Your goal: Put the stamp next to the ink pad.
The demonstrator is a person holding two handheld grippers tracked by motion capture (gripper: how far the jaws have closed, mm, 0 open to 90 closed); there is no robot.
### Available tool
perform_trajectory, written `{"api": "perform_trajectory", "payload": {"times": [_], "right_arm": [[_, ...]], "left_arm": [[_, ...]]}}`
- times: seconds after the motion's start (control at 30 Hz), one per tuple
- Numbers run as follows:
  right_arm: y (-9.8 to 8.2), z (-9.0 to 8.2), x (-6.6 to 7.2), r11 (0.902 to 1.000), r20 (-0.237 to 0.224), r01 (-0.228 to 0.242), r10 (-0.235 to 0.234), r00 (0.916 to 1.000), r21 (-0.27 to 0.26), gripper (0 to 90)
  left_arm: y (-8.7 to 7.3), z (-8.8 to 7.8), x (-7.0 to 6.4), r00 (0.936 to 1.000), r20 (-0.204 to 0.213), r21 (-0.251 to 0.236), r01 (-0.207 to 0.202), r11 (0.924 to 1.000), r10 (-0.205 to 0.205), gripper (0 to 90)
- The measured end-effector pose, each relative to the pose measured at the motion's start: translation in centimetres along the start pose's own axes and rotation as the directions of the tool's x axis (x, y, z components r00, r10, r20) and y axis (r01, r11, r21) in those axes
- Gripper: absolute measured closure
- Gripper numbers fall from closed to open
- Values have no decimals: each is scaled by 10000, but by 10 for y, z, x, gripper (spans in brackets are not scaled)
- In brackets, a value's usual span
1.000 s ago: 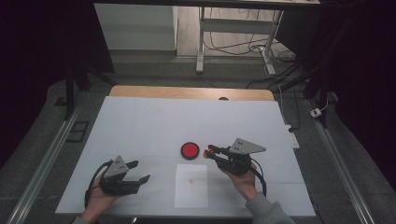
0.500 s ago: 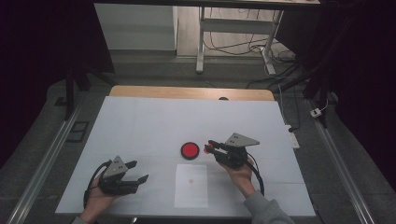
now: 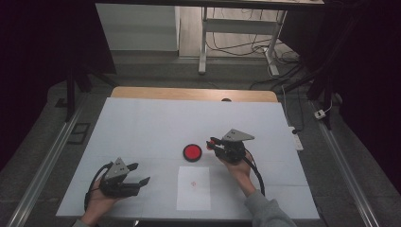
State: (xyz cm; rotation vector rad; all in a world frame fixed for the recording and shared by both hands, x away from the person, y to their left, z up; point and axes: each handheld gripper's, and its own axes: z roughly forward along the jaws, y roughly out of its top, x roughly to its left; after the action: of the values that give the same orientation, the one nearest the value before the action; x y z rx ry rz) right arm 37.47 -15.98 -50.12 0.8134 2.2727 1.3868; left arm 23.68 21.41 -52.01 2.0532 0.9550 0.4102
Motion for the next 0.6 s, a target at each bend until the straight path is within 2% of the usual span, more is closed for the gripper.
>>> {"api": "perform_trajectory", "payload": {"times": [0.13,0.23,0.6], "right_arm": [[-3,10,-4,9993,129,-33,28,9999,365,723],[-5,18,-7,9989,169,-97,89,9998,450,723],[-11,28,-8,9914,342,26,-72,9994,1311,720]], "left_arm": [[0,1,0,10000,-36,9,-26,10000,26,300],[0,1,1,10000,-66,16,-29,10000,29,300],[-1,1,3,10000,-94,56,-12,10000,13,300]]}}
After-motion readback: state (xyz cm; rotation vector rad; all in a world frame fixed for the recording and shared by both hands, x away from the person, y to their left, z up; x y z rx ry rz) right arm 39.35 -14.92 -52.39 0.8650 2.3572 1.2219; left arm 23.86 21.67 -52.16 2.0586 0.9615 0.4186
